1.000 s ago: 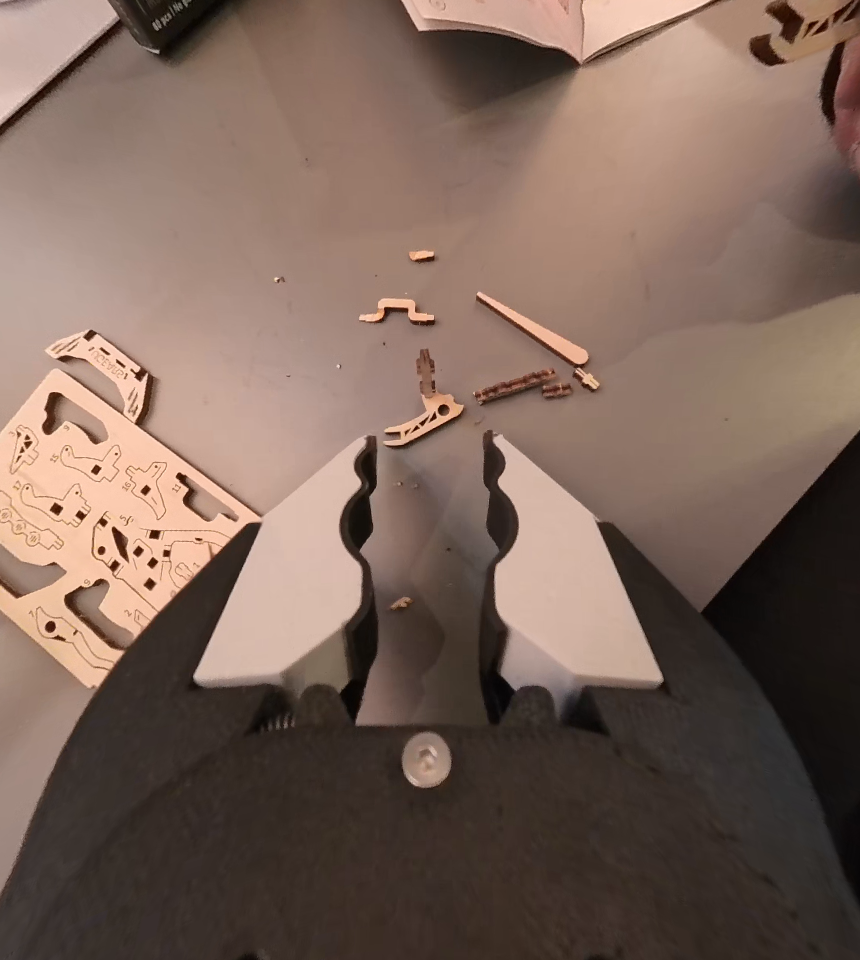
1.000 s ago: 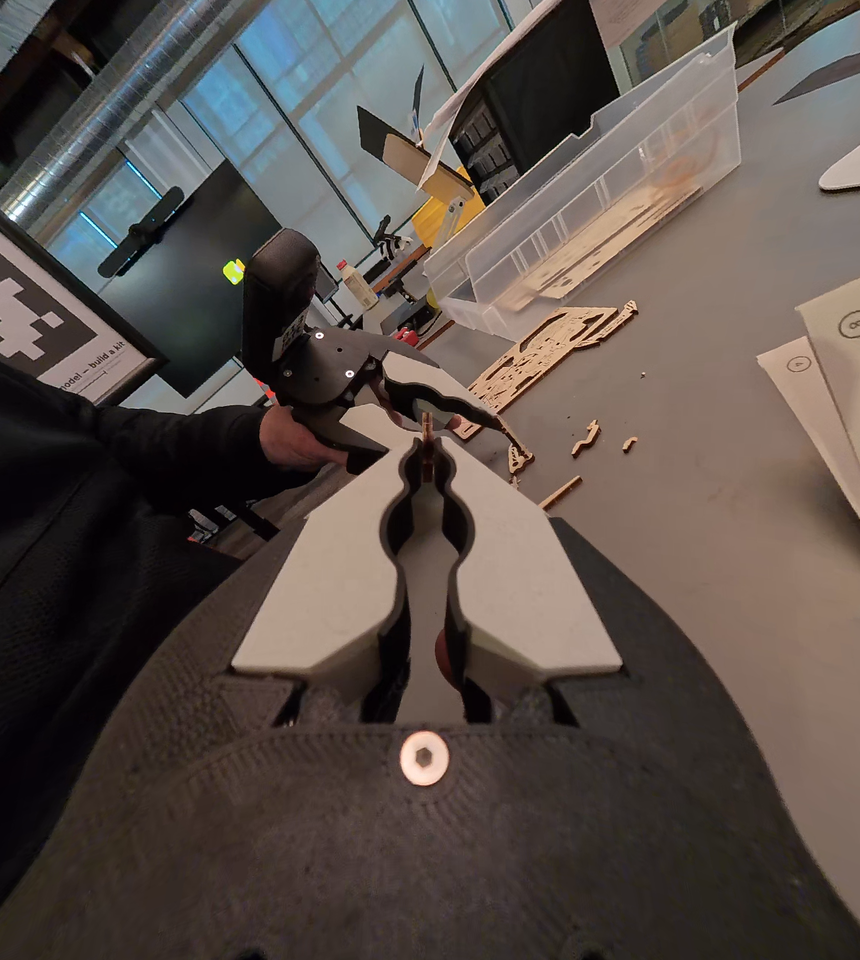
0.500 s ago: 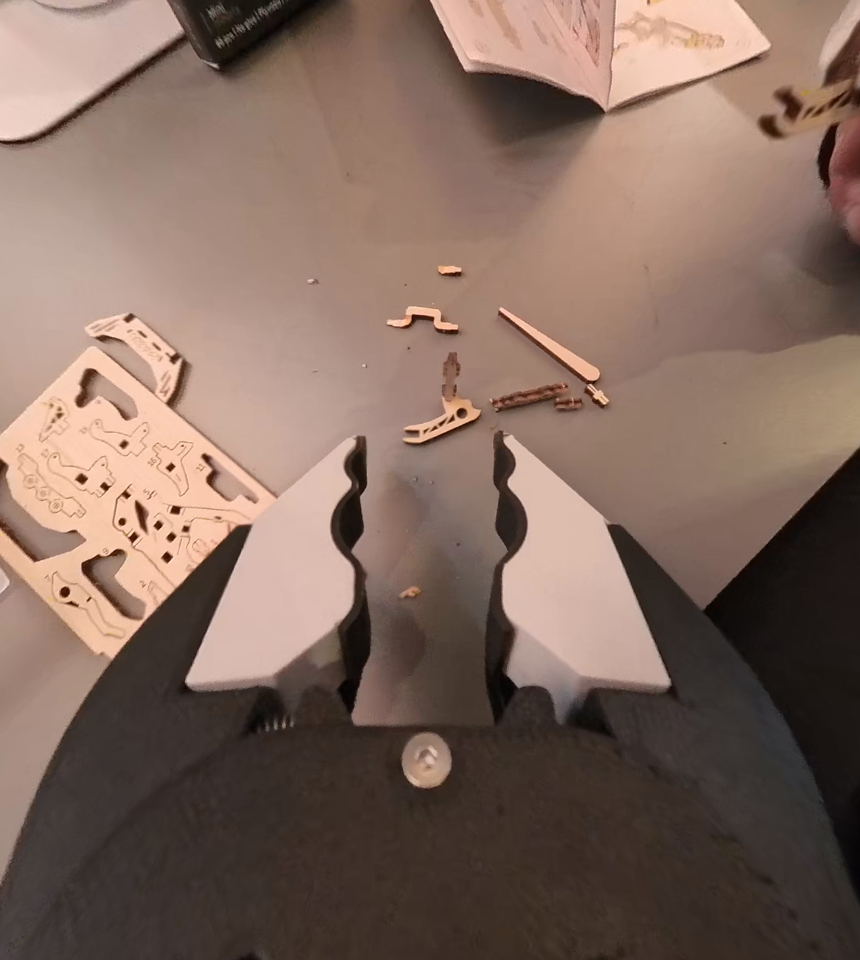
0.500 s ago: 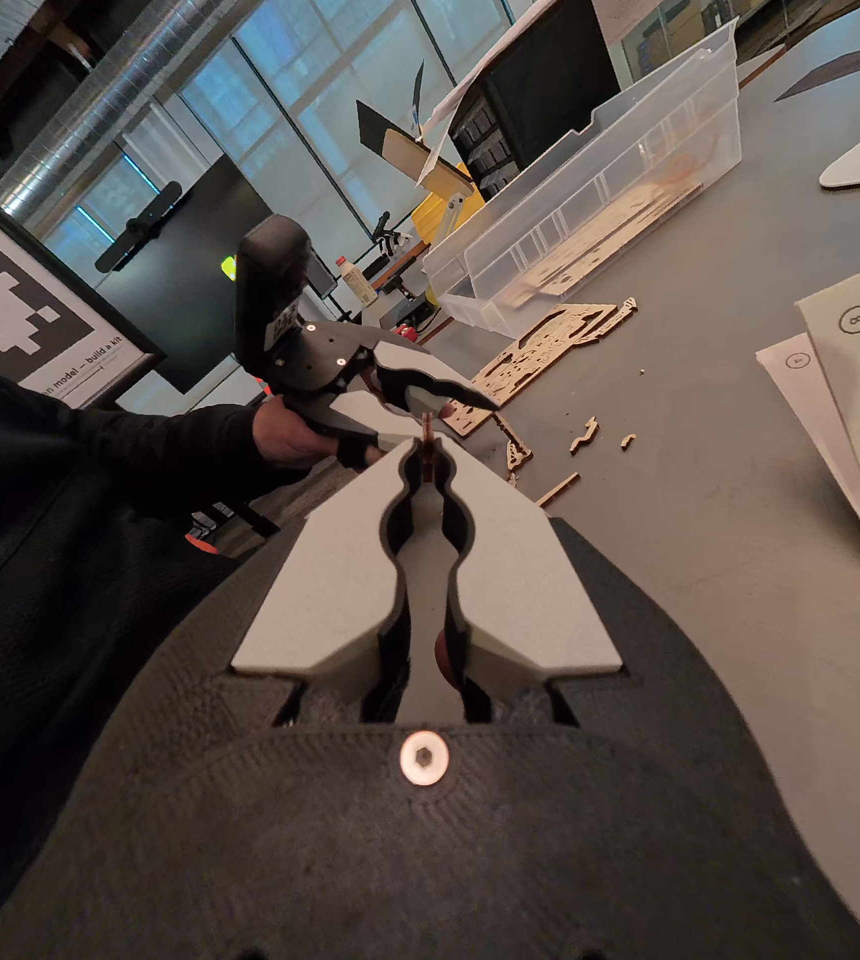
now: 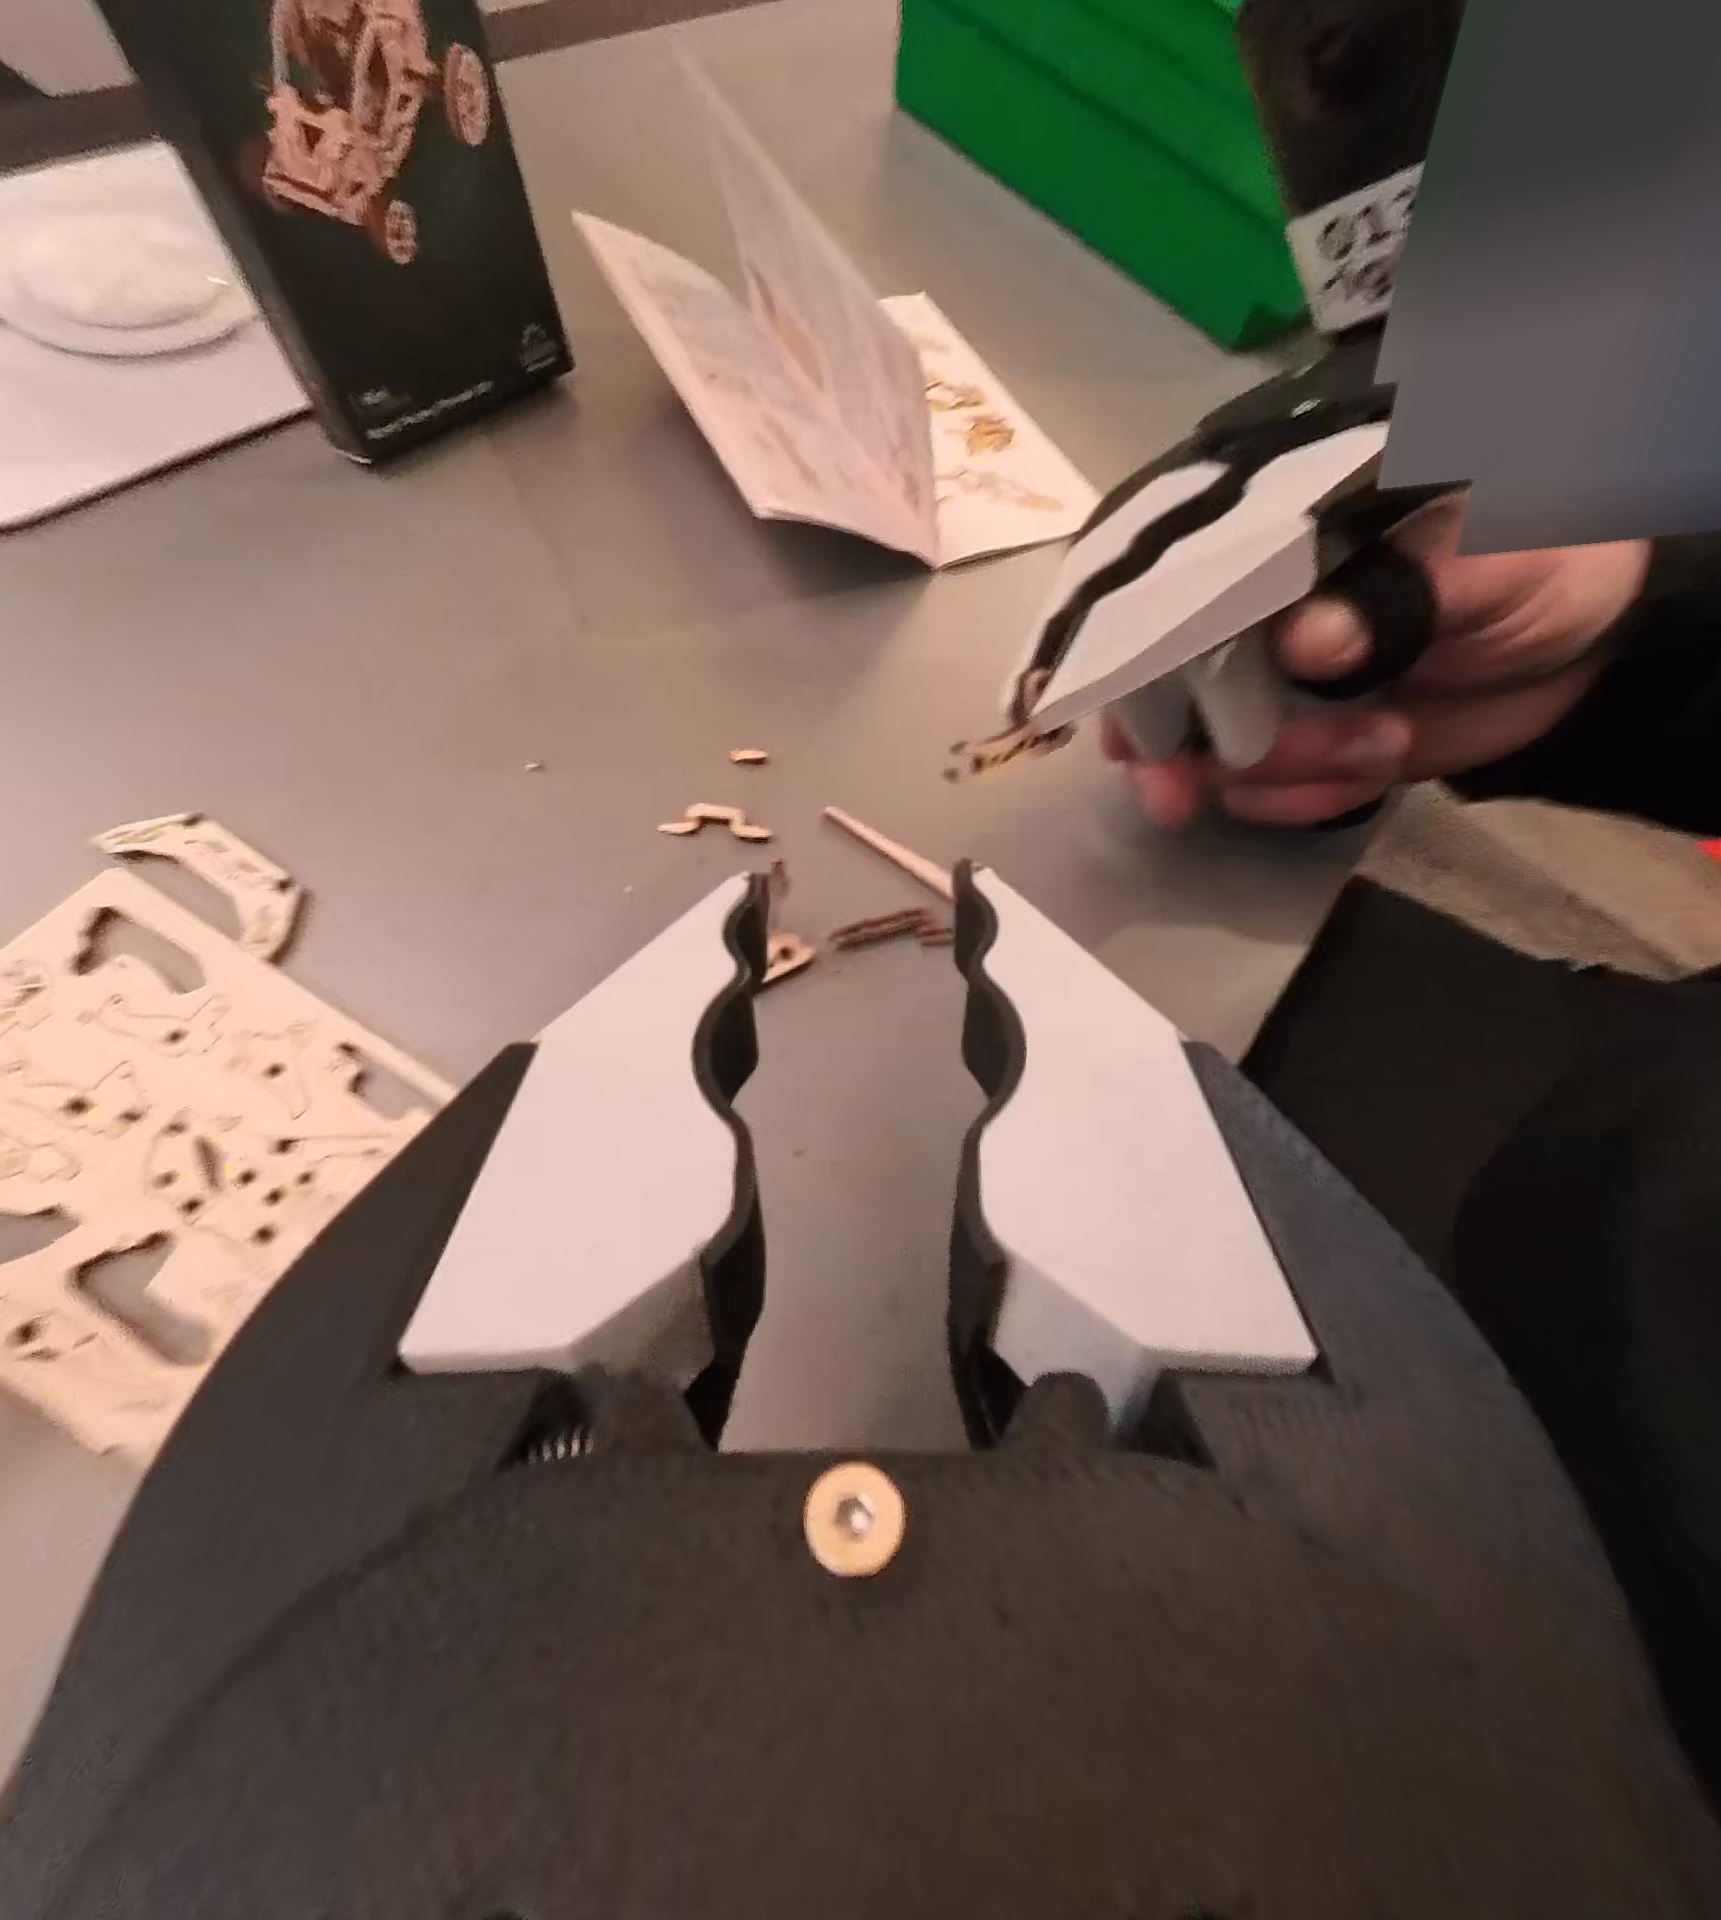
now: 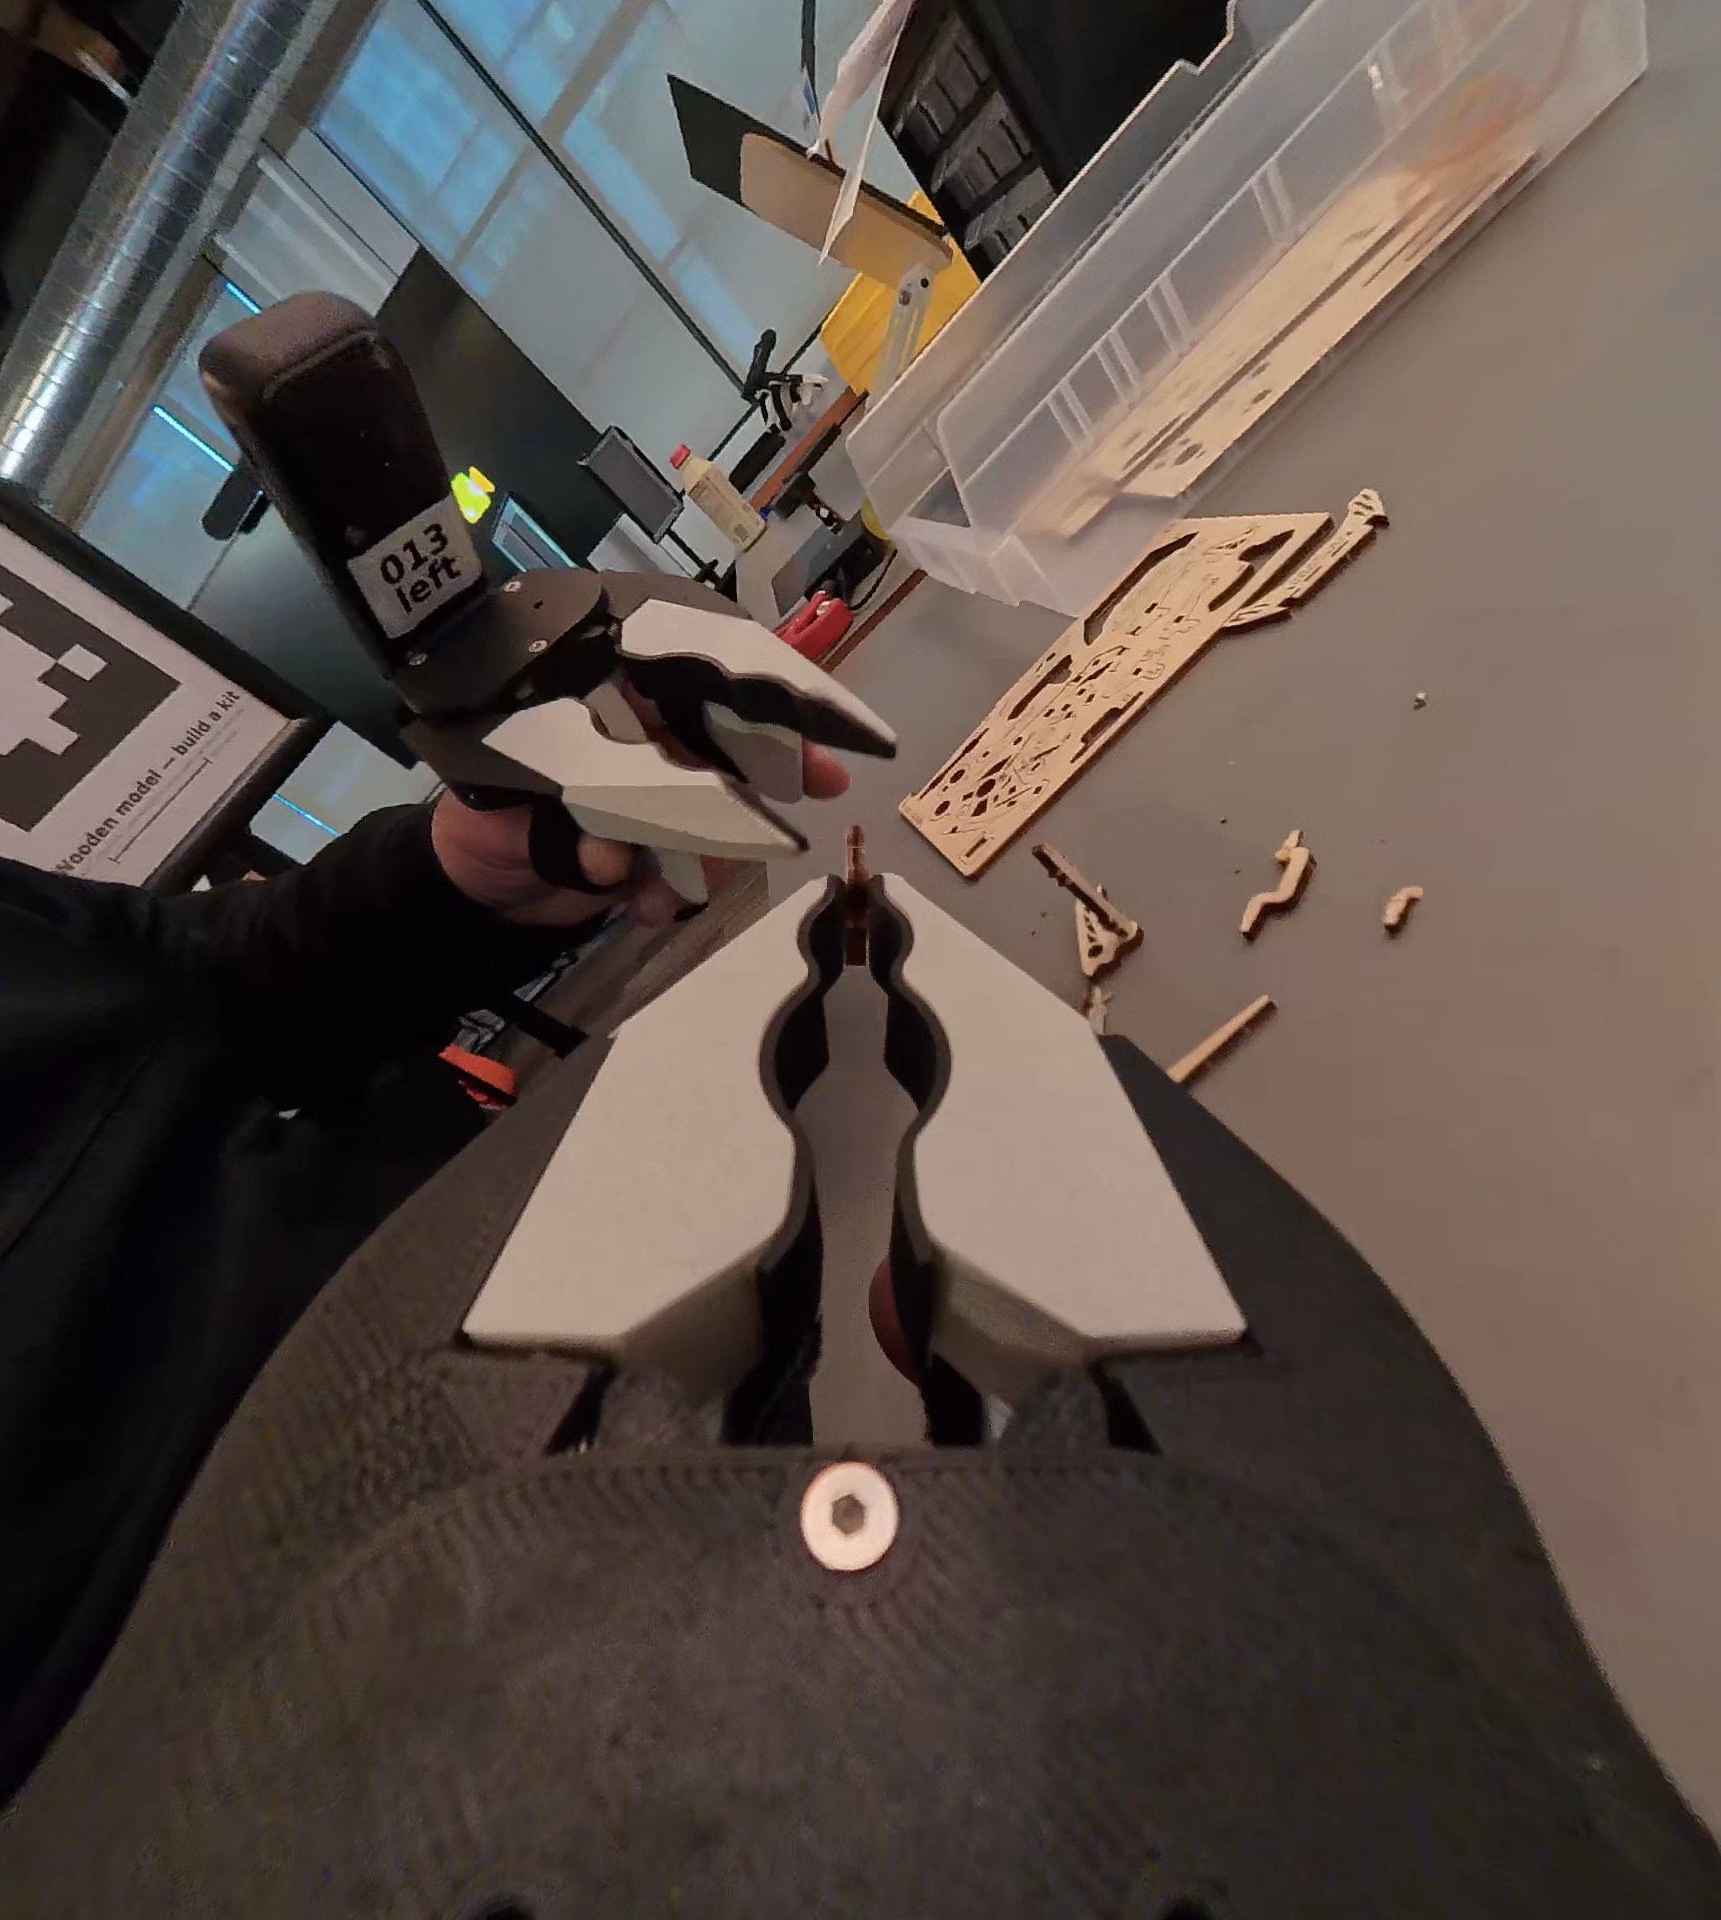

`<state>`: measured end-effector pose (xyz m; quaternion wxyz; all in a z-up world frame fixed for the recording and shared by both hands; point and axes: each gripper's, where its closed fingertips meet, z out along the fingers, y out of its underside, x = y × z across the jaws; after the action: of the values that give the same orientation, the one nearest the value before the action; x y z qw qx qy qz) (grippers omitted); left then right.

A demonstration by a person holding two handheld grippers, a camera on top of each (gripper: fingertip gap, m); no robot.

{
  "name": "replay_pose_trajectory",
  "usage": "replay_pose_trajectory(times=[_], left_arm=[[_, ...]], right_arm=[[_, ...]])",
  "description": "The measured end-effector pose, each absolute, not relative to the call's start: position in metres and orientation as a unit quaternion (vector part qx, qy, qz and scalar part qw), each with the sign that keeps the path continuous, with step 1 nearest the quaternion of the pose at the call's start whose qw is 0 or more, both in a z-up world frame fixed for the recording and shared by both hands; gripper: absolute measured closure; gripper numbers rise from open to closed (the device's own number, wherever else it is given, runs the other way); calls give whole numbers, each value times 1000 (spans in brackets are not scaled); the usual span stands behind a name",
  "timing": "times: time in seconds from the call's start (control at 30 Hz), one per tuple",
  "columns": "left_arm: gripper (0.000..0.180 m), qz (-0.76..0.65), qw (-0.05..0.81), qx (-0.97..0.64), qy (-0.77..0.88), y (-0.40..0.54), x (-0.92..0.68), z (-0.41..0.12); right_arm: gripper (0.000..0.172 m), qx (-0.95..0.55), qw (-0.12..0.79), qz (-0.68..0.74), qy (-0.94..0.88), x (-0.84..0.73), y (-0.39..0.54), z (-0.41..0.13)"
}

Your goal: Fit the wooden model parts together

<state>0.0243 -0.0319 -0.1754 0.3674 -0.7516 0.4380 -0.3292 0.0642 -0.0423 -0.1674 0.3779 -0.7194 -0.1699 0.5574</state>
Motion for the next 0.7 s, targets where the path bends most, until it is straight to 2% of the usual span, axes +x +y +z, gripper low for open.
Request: replay_pose_trajectory(times=[0.27,0.4,0.47,0.7], left_arm=[[151,-510,296,-742,318,-31,39,-159],[161,-555,273,-727,300,-33,42,-154],[172,-559,272,-719,311,-36,41,-155],[179,-586,251,-705,312,-38,36,-154]], right_arm=[[170,-695,396,583,-140,50,-32,-153],[170,-690,394,588,-151,43,-33,-151],[170,-688,390,594,-150,41,-33,-151],[167,-694,392,584,-154,36,-33,-154]])
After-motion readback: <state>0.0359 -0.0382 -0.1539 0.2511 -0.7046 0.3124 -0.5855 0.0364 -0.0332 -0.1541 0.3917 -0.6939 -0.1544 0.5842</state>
